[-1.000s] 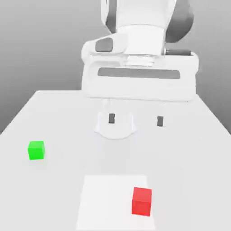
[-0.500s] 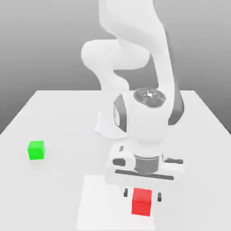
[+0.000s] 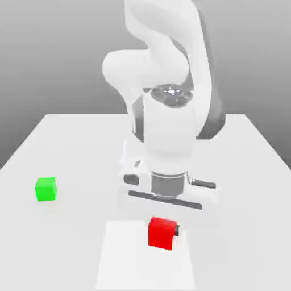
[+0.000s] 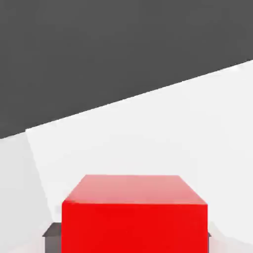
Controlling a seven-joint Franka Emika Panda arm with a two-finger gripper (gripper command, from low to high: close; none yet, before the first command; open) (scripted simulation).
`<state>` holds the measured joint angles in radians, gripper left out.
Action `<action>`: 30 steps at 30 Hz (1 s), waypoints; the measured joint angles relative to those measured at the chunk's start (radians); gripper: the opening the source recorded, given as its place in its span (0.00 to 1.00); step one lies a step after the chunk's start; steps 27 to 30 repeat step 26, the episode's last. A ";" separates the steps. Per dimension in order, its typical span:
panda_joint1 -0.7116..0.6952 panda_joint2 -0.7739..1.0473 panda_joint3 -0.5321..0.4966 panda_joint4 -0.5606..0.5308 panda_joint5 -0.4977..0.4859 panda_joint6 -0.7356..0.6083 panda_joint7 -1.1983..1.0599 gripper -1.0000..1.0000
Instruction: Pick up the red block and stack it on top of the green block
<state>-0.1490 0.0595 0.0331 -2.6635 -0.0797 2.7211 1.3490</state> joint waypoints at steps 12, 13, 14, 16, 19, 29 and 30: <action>-0.459 -0.214 -0.214 -0.172 -0.060 -0.036 0.532 0.00; -0.494 -0.230 -0.230 -0.185 -0.060 -0.039 0.569 0.00; -0.527 -0.246 -0.248 -0.198 -0.061 -0.041 0.606 0.00; -0.593 -0.269 -0.285 -0.224 -0.059 -0.037 0.678 0.00; -0.613 -0.199 -0.317 -0.234 -0.019 0.043 0.694 0.00; -0.600 -0.032 -0.299 -0.230 0.121 0.201 0.603 1.00; -0.600 -0.032 -0.299 -0.230 0.121 0.201 0.603 1.00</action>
